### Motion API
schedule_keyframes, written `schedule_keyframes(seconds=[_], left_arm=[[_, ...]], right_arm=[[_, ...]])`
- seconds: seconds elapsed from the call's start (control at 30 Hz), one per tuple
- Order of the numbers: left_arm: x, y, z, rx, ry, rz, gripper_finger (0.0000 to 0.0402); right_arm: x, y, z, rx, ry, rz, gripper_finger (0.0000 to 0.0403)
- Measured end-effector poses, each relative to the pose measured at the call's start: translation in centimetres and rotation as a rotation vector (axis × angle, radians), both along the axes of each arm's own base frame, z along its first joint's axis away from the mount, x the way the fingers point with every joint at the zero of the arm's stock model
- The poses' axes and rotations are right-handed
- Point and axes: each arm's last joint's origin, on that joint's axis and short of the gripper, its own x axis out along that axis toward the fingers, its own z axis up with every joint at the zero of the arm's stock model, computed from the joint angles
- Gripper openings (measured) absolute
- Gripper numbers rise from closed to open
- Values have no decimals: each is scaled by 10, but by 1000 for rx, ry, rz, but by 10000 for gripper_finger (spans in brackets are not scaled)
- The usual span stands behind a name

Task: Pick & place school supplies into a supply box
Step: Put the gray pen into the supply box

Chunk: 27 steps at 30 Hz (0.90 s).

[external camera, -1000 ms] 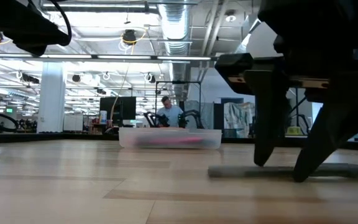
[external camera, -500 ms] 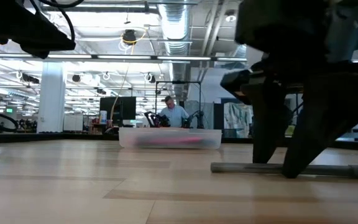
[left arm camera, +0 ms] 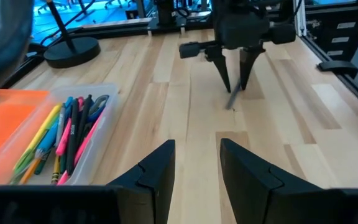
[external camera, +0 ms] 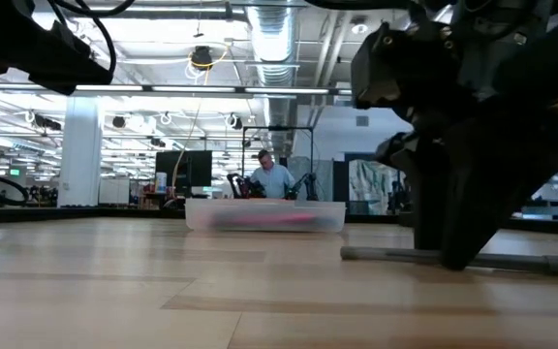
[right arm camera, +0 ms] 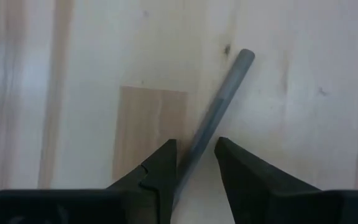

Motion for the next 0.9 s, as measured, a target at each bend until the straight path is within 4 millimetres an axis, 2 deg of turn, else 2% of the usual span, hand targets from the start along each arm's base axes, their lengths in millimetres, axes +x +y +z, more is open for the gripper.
schedule_keyframes(seconds=[0.27,0.67,0.77,0.9], left_arm=[[-1,1,-2,23,23,0,123],[-2,2,-4,41,41,0,123],[-2,2,-4,41,41,0,123],[-2,2,-4,41,41,0,123]], right_arm=[[-2,-1,-1,20,30,-103,89],[-1,-1,-1,-2,26,-35,8],[2,-2,2,3,29,-36,14],[5,-2,8,2,51,-43,49]])
